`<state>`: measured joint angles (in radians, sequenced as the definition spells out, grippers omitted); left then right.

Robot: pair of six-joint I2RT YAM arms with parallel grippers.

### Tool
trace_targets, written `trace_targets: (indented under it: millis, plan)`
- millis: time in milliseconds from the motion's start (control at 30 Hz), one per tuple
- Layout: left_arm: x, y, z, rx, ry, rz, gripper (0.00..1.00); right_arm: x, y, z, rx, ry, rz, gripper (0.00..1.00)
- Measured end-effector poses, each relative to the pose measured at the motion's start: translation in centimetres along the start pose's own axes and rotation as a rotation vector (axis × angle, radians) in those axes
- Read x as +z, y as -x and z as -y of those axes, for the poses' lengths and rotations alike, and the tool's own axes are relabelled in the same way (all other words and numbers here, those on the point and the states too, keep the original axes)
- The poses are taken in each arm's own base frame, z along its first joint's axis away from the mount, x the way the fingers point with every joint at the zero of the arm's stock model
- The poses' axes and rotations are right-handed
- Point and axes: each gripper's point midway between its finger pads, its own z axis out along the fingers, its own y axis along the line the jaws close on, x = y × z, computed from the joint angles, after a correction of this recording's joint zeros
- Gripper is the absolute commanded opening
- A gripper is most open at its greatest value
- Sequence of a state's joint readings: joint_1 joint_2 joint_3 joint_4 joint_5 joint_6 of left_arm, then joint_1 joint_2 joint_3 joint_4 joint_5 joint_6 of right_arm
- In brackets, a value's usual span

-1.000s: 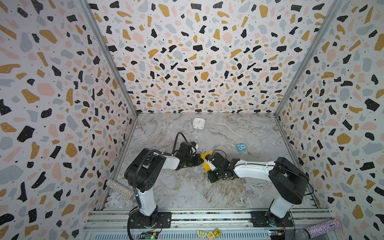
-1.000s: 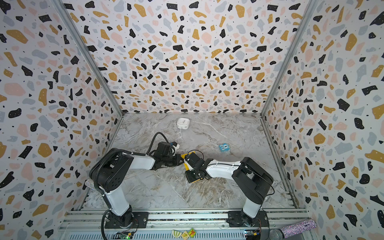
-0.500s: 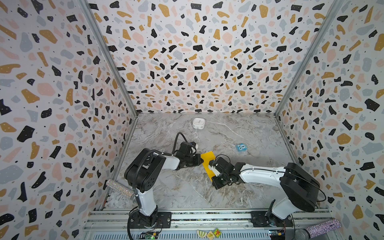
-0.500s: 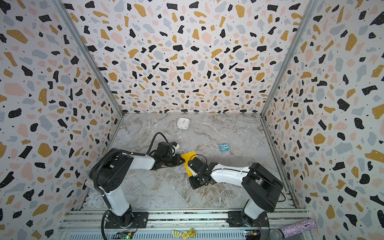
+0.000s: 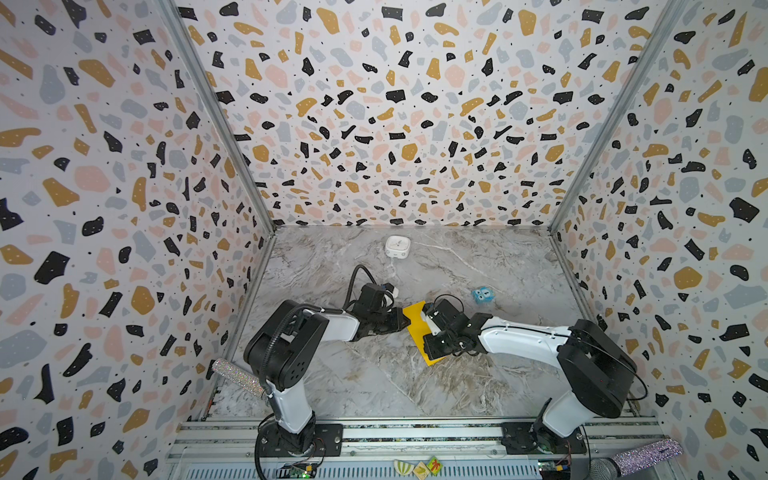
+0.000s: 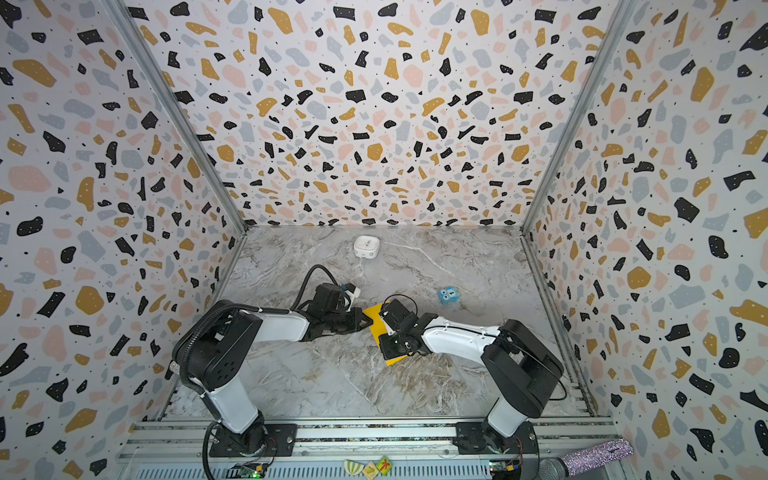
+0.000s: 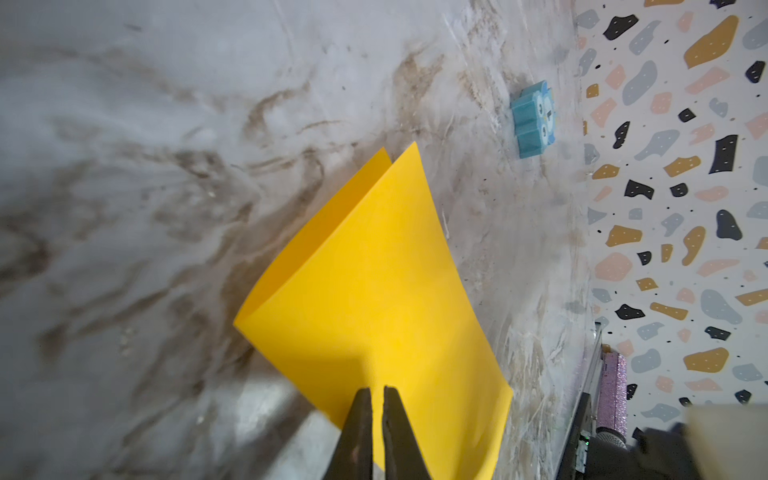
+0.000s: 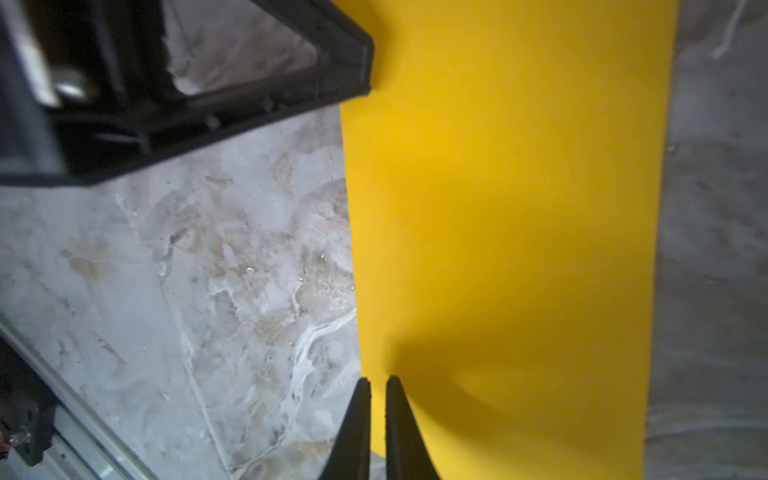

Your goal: Fold a paper plane with a square sheet of paper (pick it up from the middle)

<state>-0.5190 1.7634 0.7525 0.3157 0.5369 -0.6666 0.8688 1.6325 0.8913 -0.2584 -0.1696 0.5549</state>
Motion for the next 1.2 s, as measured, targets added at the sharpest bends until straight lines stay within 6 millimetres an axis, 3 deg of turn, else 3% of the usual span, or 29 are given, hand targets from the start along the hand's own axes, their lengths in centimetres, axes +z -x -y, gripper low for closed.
trace_targets:
  millis: [200,367,700,867,1200]
  plan:
    - [-0.2,-0.2,1.8,0.035,-0.033,0.003,0.1,1.0,-0.8,0.6,0.001,-0.023,-0.038,0.12]
    - [0.5,-1.2,2.0,0.043,-0.029,-0.027,0.09,1.0,-0.8,0.6,0.001,-0.024,-0.041,0.13]
    - [0.9,-2.1,-1.1,0.056,0.094,-0.042,0.09,1.0,-0.8,0.6,0.001,-0.025,-0.044,0.13]
    - [0.8,-1.6,-1.6,0.079,0.123,-0.03,0.09,1.0,-0.8,0.6,0.003,-0.025,-0.045,0.13]
    - [-0.7,1.5,-4.5,0.076,0.234,0.046,0.09,1.0,-0.7,0.8,0.008,-0.025,-0.045,0.13]
